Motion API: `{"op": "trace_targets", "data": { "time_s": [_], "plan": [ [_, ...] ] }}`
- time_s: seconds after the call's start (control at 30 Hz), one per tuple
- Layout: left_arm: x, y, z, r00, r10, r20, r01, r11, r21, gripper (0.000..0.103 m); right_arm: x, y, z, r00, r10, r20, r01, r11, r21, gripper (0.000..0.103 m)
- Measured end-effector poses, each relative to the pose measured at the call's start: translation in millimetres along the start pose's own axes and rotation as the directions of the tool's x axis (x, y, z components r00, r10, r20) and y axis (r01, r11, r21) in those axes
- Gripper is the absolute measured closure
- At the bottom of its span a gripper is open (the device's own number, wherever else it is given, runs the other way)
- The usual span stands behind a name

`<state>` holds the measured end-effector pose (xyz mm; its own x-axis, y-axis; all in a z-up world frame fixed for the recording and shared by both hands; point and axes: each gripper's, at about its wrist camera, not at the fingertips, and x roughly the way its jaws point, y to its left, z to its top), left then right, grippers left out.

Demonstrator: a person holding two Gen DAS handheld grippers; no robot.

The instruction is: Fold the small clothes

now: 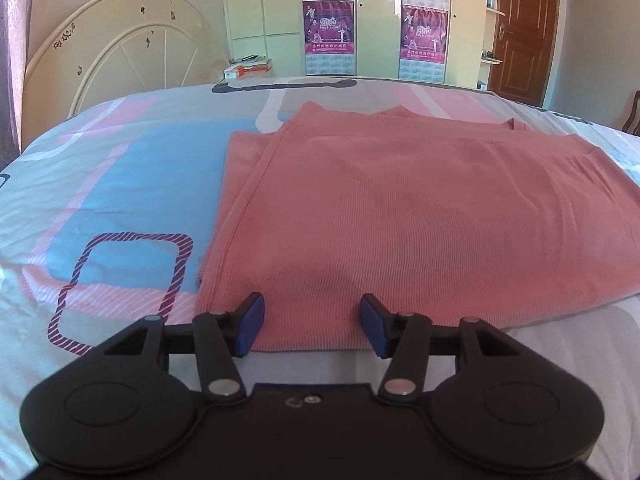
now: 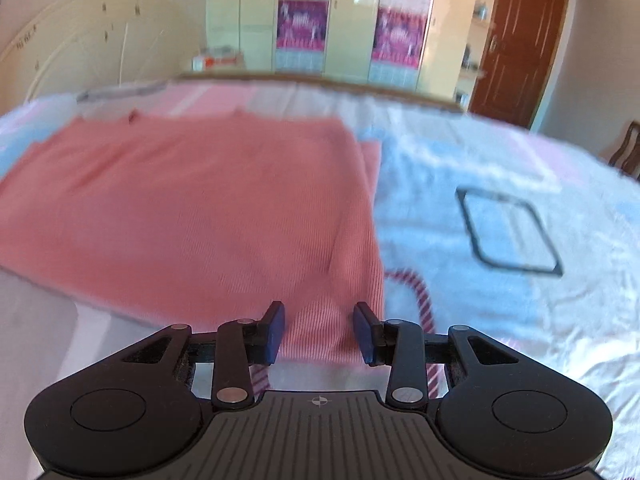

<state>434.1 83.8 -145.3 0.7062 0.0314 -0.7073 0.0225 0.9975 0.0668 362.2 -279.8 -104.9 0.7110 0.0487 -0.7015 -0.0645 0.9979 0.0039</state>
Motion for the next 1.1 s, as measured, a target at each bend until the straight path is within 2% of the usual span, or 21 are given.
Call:
{"op": "trace_targets", "data": {
  "time_s": [0.03, 0.1, 0.5, 0.53, 0.57, 0.63, 0.67, 0.7, 0.73, 0.77, 0.8, 0.87, 0.9, 0.93, 0.97, 1.03, 1.1],
  "plan": [
    [-0.1, 0.0, 0.1, 1.000, 0.000, 0.000, 0.000, 1.000, -0.001, 0.050, -1.0, -0.5, -0.5, 1.000, -0.001, 0.008, 0.001, 1.000, 0.007, 0.065],
    [0.5, -0.7, -0.3, 1.000, 0.003, -0.005, -0.003, 1.000, 0.002, 0.049, 15.0, -2.9, -4.8, 0.997, 0.002, -0.075, -0.001, 1.000, 0.010, 0.065],
    [-1.7, 1.1, 0.9, 1.000, 0.009, -0.023, -0.009, 1.000, 0.009, 0.047, 18.2, -6.1, -3.2, 0.997, 0.012, -0.076, -0.013, 1.000, -0.009, 0.065],
    [-6.2, 1.8, 2.9, 0.999, 0.012, -0.035, -0.012, 1.000, 0.005, 0.048, 15.9, -7.3, -1.3, 0.998, 0.008, -0.064, -0.008, 1.000, -0.001, 0.065],
    [-15.9, 2.4, 4.0, 1.000, 0.011, -0.029, -0.011, 1.000, 0.007, 0.047, 4.9, -6.7, -0.3, 1.000, -0.008, -0.003, 0.008, 1.000, 0.016, 0.065],
    [-41.9, 5.7, -2.9, 0.999, -0.015, 0.041, 0.015, 1.000, -0.003, 0.042, -18.5, -6.6, 0.2, 0.994, 0.010, 0.108, -0.014, 0.999, 0.041, 0.065],
    [-49.4, 9.9, -8.6, 0.998, -0.046, 0.048, 0.048, 0.998, -0.038, 0.043, -24.4, -5.8, -0.3, 0.992, 0.021, 0.128, -0.027, 0.998, 0.052, 0.067],
    [-51.4, 15.8, -14.3, 0.996, -0.089, 0.031, 0.092, 0.992, -0.092, 0.053, -28.1, -3.6, -1.2, 0.990, 0.030, 0.141, -0.037, 0.998, 0.052, 0.097],
    [-49.7, 23.6, -20.4, 0.991, -0.131, 0.012, 0.132, 0.978, -0.162, 0.068, -29.6, -0.6, -1.5, 0.989, 0.047, 0.143, -0.054, 0.997, 0.048, 0.102],
    [-46.0, 34.3, -26.8, 0.986, -0.167, 0.011, 0.164, 0.953, -0.256, 0.071, -30.6, 3.3, -1.2, 0.988, 0.060, 0.145, -0.068, 0.996, 0.053, 0.103],
    [-41.2, 46.3, -33.4, 0.980, -0.196, 0.021, 0.190, 0.912, -0.362, 0.071, -31.0, 6.6, -0.3, 0.985, 0.078, 0.151, -0.088, 0.994, 0.059, 0.103],
    [-31.1, 68.1, -46.8, 0.972, -0.226, 0.058, 0.219, 0.801, -0.557, 0.070, -30.6, 17.6, 4.4, 0.981, 0.116, 0.158, -0.127, 0.990, 0.060, 0.103],
    [-26.7, 74.5, -50.3, 0.969, -0.233, 0.083, 0.233, 0.752, -0.617, 0.069, -28.7, 23.3, 7.5, 0.979, 0.135, 0.155, -0.145, 0.988, 0.059, 0.103],
    [-22.2, 79.3, -52.9, 0.965, -0.239, 0.108, 0.250, 0.715, -0.653, 0.068, -26.1, 29.5, 11.1, 0.977, 0.152, 0.152, -0.163, 0.985, 0.058, 0.103],
    [-17.3, 82.4, -53.3, 0.962, -0.239, 0.131, 0.263, 0.688, -0.676, 0.068, -23.3, 35.0, 15.3, 0.975, 0.167, 0.148, -0.177, 0.983, 0.056, 0.103],
    [-7.4, 86.2, -48.5, 0.960, -0.233, 0.155, 0.274, 0.667, -0.693, 0.068, -13.2, 47.2, 25.6, 0.971, 0.199, 0.133, -0.207, 0.977, 0.053, 0.103],
    [4.3, 90.5, -42.9, 0.955, -0.231, 0.184, 0.291, 0.631, -0.719, 0.068, 0.1, 62.0, 37.5, 0.967, 0.226, 0.114, -0.233, 0.971, 0.051, 0.103]
  ]
}}
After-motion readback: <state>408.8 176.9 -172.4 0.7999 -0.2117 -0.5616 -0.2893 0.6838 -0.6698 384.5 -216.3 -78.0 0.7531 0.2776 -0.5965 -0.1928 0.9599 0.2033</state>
